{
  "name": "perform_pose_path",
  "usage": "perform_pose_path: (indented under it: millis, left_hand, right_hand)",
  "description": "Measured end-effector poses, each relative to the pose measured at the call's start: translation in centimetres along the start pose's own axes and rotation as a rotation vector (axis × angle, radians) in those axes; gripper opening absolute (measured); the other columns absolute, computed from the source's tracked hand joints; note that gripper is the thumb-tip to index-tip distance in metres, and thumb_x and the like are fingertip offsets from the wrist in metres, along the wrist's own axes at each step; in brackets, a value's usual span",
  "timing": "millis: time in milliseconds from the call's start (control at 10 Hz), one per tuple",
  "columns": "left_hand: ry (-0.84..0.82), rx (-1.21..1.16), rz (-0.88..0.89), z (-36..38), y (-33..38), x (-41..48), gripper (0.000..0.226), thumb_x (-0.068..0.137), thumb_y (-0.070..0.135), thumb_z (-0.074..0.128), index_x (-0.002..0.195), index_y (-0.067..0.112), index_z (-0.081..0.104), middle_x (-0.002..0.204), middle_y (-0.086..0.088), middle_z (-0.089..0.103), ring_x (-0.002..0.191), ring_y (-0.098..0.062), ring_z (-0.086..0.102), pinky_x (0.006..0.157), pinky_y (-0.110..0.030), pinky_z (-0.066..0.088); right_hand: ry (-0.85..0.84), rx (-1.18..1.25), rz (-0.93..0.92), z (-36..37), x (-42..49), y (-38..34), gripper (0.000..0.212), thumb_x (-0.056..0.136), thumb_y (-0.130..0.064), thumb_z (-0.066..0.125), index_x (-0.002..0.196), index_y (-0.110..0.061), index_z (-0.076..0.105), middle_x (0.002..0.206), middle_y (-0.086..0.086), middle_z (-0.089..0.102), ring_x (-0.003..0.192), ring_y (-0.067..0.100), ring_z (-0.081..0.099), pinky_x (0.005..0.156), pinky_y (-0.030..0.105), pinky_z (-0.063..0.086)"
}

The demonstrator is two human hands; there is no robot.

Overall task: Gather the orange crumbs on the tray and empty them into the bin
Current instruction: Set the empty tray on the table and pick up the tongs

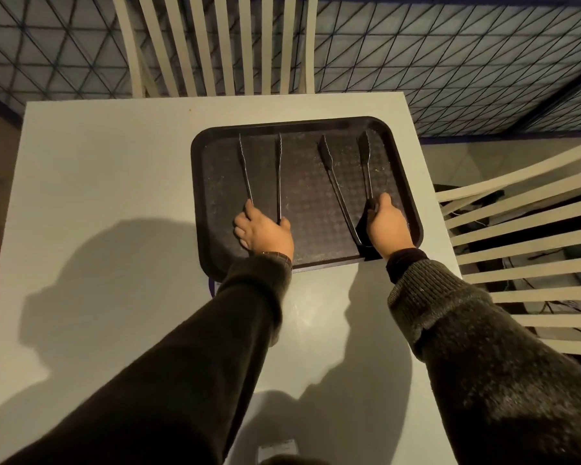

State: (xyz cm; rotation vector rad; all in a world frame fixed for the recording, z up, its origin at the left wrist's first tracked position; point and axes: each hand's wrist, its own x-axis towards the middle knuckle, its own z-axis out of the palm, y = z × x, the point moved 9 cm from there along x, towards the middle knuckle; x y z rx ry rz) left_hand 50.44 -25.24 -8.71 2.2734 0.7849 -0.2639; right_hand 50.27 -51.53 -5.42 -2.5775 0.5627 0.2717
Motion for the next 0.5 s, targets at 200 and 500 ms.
perform_pose_path:
  millis: [200,500]
  left_hand:
    - [0.029,0.013,-0.048,0.3,-0.5,-1.3,0.078,0.078,0.036,0.066,0.141,0.019,0.024,0.140,-0.014,0.035,0.122,-0.029,0.039,0.102,-0.038,0.038]
    - [-0.025,-0.072,0.165,-3.9,0.4,-0.6,0.055,0.089,0.039,0.048,0.136,0.015,0.037,0.140,-0.014,0.038,0.127,-0.029,0.037,0.105,-0.040,0.033]
  right_hand:
    - [-0.018,-0.001,0.027,0.0,-0.1,-0.2,0.023,0.095,-0.006,0.036,0.117,-0.005,0.042,0.097,0.020,0.060,0.086,0.034,0.056,0.072,0.038,0.042]
    - [-0.010,-0.032,0.060,-1.7,-1.5,-0.6,0.032,0.098,-0.029,0.040,0.119,-0.006,0.043,0.110,0.021,0.062,0.100,0.039,0.059,0.083,0.040,0.046]
